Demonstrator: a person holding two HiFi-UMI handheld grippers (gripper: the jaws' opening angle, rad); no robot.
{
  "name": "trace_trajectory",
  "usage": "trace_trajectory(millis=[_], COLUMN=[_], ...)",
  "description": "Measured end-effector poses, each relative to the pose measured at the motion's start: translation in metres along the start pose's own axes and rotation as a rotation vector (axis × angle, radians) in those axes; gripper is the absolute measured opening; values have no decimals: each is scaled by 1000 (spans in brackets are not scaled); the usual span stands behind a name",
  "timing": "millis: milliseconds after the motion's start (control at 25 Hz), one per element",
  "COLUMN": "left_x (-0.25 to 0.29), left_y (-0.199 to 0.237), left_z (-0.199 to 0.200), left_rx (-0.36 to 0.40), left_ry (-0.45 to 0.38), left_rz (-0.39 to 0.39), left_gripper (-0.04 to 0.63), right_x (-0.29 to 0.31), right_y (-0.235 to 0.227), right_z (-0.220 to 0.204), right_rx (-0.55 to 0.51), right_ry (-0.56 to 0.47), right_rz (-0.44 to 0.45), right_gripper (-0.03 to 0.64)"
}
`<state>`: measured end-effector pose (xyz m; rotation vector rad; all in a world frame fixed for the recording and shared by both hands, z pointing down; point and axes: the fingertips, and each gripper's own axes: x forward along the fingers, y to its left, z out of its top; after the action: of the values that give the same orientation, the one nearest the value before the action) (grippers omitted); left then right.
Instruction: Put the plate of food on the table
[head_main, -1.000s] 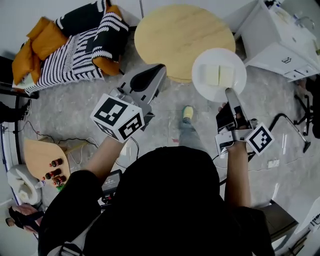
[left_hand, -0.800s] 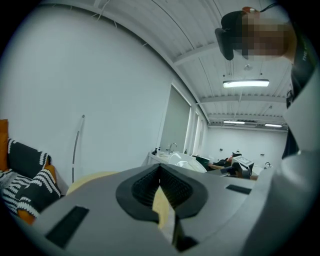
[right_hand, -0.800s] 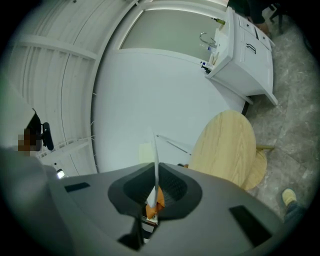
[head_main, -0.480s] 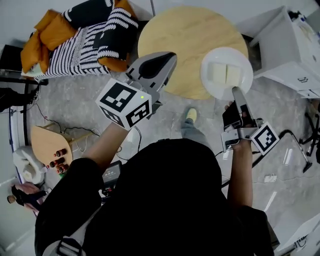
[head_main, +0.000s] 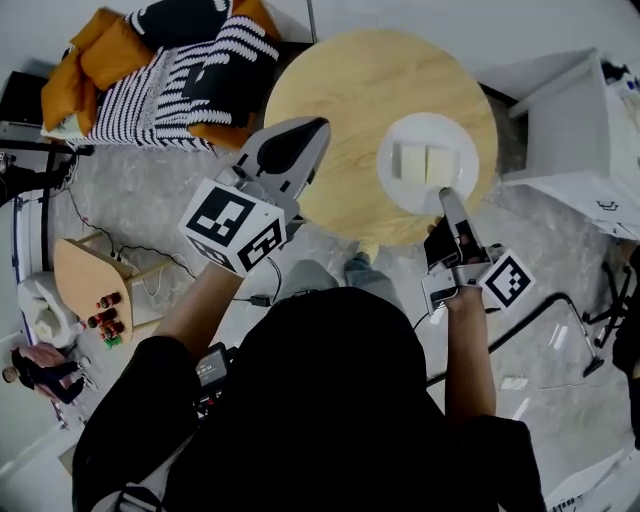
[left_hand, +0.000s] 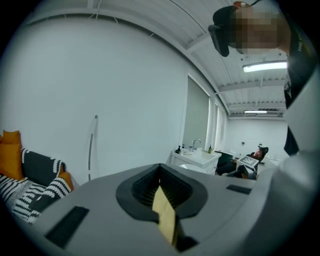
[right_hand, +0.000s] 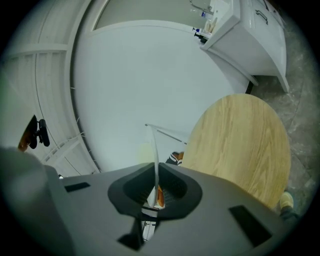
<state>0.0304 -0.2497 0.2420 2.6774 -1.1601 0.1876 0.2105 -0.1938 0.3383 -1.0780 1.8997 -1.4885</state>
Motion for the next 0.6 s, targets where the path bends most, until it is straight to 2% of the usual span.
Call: trace_trajectory(millis=[280,480,600], left_x=[0,16,28], left_y=[6,6,3], left_z=[-10,-37,-52], left_rx=[-51,-132,-154], left_ry=[11,44,76], left_rz=[71,58,37], left_gripper=[6,6,6], right_x=[-1,-8,-13], right_y=[-37,-74,-96], right_z=[-8,-17,-21], right_rx=[49,68,89], right_ry=[87,110,117], right_rz=[-75,-167,-228], right_gripper=[25,25,25])
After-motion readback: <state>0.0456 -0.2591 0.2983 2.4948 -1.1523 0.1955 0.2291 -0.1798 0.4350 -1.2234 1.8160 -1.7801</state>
